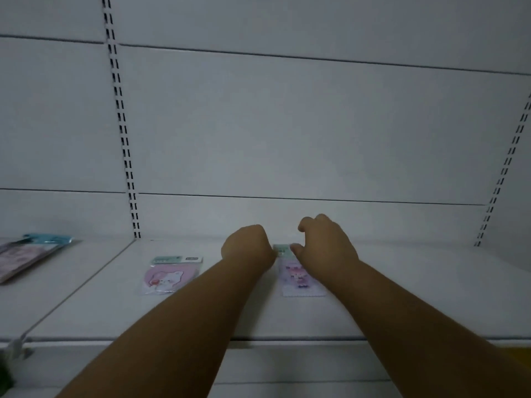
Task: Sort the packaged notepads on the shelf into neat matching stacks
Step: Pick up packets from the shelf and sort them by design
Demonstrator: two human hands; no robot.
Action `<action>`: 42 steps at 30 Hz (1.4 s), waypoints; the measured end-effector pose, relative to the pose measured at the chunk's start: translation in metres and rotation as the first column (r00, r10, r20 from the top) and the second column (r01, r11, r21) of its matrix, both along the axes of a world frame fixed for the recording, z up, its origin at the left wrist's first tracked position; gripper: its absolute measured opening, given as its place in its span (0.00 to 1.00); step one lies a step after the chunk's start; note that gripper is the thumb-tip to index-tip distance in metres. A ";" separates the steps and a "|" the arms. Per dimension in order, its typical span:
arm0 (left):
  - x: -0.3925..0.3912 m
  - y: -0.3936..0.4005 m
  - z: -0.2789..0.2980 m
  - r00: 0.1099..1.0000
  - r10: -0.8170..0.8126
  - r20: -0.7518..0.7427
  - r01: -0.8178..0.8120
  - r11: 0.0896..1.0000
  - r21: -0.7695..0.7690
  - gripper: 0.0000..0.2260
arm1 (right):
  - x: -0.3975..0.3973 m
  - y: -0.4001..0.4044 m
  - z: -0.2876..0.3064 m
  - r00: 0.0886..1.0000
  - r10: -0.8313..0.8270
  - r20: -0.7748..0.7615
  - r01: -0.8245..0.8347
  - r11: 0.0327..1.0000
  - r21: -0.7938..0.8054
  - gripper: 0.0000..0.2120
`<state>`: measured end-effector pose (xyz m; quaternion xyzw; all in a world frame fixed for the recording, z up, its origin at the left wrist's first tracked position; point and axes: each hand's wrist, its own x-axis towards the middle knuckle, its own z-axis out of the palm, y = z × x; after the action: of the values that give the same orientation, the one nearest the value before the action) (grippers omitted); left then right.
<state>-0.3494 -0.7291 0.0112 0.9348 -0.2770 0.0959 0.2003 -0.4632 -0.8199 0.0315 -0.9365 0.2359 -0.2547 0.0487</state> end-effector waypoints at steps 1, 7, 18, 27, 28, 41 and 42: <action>0.003 0.011 0.002 1.000 0.012 0.027 -0.013 1.000 0.018 0.13 | 0.004 0.009 0.008 0.999 0.036 0.025 -0.035 0.999 -0.026 0.19; 0.023 0.130 0.015 0.980 0.161 0.115 -0.161 0.987 -0.008 0.15 | 0.039 0.109 0.061 0.945 0.292 0.145 -0.278 0.954 -0.114 0.20; 0.049 0.422 0.012 0.897 0.406 0.178 -0.395 0.914 -0.093 0.14 | 0.117 0.376 0.089 0.824 0.549 0.142 -0.529 0.834 -0.155 0.20; 0.112 0.551 0.010 0.908 0.383 0.168 -0.384 0.923 -0.029 0.16 | 0.172 0.498 0.086 0.847 0.519 0.113 -0.503 0.852 -0.142 0.19; 0.123 0.554 0.009 0.912 0.377 0.163 -0.377 0.926 -0.034 0.16 | 0.180 0.502 0.086 0.854 0.511 0.102 -0.495 0.856 -0.147 0.19; 0.273 0.605 0.006 0.825 0.558 0.089 -0.565 0.814 0.136 0.19 | 0.314 0.524 0.077 0.881 0.473 -0.009 -0.471 0.875 -0.111 0.21; 0.282 0.611 0.005 0.821 0.569 0.050 -0.569 0.806 0.164 0.19 | 0.322 0.530 0.076 0.881 0.473 -0.020 -0.472 0.875 -0.109 0.21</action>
<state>-0.0679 -0.1178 0.0166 0.9886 0.0086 0.1265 0.0815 -0.1415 -0.2903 0.1076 -0.9660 -0.0142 -0.2514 0.0585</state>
